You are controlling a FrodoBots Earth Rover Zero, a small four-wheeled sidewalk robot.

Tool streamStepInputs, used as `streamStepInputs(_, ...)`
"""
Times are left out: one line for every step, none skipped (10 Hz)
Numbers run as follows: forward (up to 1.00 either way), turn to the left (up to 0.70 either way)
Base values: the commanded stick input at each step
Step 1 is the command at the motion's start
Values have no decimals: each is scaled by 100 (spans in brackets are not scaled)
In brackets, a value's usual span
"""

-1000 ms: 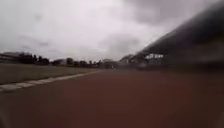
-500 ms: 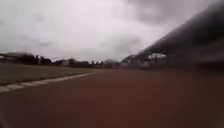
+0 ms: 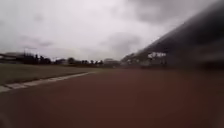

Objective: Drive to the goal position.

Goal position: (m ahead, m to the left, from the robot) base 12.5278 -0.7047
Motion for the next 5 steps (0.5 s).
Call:
streamStepInputs(100,0)
streamStepInputs(100,0)
streamStepInputs(100,0)
streamStepInputs(100,0)
streamStepInputs(100,0)
